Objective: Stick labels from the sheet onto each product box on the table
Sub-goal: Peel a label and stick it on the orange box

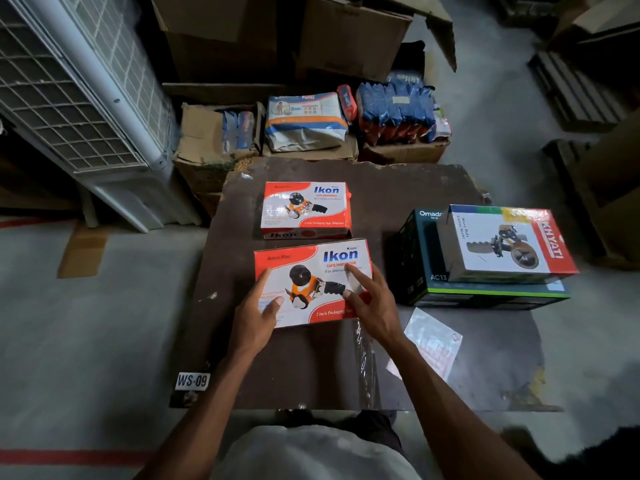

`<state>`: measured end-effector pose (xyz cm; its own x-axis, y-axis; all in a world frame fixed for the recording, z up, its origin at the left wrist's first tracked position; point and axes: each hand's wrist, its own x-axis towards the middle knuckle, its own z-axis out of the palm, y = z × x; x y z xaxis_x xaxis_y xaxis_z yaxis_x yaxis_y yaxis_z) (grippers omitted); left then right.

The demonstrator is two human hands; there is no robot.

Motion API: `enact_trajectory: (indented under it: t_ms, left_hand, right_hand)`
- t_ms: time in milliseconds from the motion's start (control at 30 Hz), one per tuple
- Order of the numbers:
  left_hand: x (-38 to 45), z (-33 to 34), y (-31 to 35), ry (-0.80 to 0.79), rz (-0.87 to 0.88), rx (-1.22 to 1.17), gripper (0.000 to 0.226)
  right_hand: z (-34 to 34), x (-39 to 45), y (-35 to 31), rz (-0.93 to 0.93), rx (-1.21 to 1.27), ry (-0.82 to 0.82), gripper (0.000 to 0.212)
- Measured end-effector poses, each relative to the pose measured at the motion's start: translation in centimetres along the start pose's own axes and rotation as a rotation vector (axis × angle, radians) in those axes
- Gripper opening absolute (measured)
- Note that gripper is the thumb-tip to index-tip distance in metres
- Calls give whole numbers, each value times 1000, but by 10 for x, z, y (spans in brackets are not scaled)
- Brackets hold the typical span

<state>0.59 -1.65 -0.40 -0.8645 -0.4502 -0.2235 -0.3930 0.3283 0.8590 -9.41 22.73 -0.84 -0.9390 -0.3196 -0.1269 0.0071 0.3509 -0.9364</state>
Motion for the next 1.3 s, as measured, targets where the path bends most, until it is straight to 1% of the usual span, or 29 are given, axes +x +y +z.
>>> enact_trajectory:
  t_ms: [200,267,367,467,567,700,867,1033,1200,1300]
  left_hand:
    - [-6,19,66,48,60,-124,67]
    - [-6,32,94,50,107,-158,67]
    - [-5,57,141,46,180,-186,67]
    - [-3,89,185,18,233,-202,65]
    - [-1,128,223,-26,288,-168,63]
    - [6,185,260,-76,346,-57,62]
    - [11,249,289,-160,316,59,57]
    - [19,286,298,-189,249,92,53]
    - [21,304,296,-191,202,151,51]
    - [19,310,294,-201,154,131,52]
  right_hand:
    - [-60,12,-51,-87,-60,52,43]
    - [-89,16,-69,-110,-55,81,39]
    - [-139,20,-89,-127,-61,130,39]
    - [-195,22,-96,-137,-65,192,40]
    - [-252,22,-88,-125,-97,260,40]
    - [-322,25,-57,-68,-83,328,40]
    - [-383,37,-18,58,-153,351,36]
    - [-412,48,1,154,-141,318,44]
    - [-421,58,15,184,-140,305,44]
    - [-421,61,24,188,-150,275,44]
